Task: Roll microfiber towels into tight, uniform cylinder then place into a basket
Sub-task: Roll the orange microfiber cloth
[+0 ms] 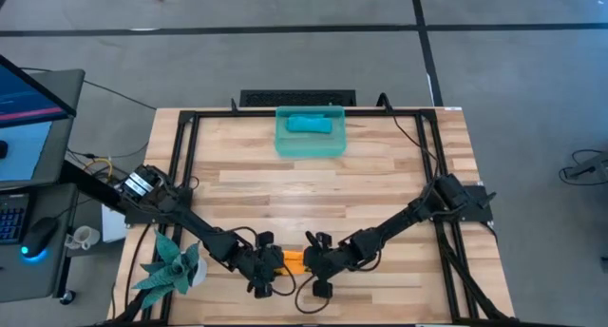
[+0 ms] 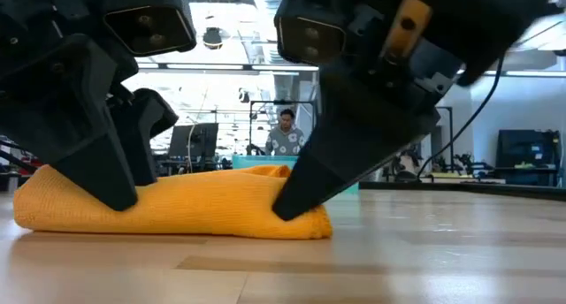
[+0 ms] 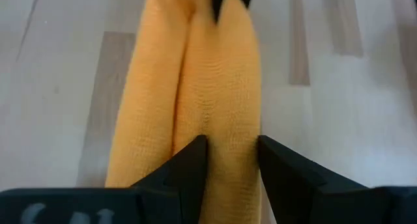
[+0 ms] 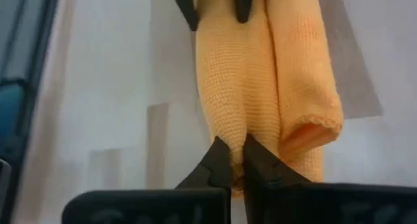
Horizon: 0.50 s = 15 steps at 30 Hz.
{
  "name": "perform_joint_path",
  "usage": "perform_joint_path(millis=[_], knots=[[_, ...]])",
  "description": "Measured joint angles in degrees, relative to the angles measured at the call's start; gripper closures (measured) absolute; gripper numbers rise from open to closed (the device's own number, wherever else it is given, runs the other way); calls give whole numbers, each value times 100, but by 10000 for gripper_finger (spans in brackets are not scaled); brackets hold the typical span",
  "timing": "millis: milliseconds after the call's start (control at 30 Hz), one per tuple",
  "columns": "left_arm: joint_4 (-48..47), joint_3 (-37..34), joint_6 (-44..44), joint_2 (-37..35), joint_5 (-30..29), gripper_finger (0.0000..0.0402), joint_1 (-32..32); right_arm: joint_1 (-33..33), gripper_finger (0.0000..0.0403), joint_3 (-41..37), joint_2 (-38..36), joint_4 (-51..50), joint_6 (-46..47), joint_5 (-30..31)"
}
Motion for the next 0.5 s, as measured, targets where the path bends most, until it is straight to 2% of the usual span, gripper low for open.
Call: perform_joint_path(millis=[167, 367, 500], knots=[[-133, 4, 249, -9, -29, 267, -37, -56, 369, -12, 18, 228, 847, -332], [-424, 41, 381, -53, -66, 267, -117, -107, 377, -21, 43, 572, 1455, -792], [-1195, 339, 433, -51, -184, 267, -204, -147, 377, -23, 43, 627, 1573, -907]])
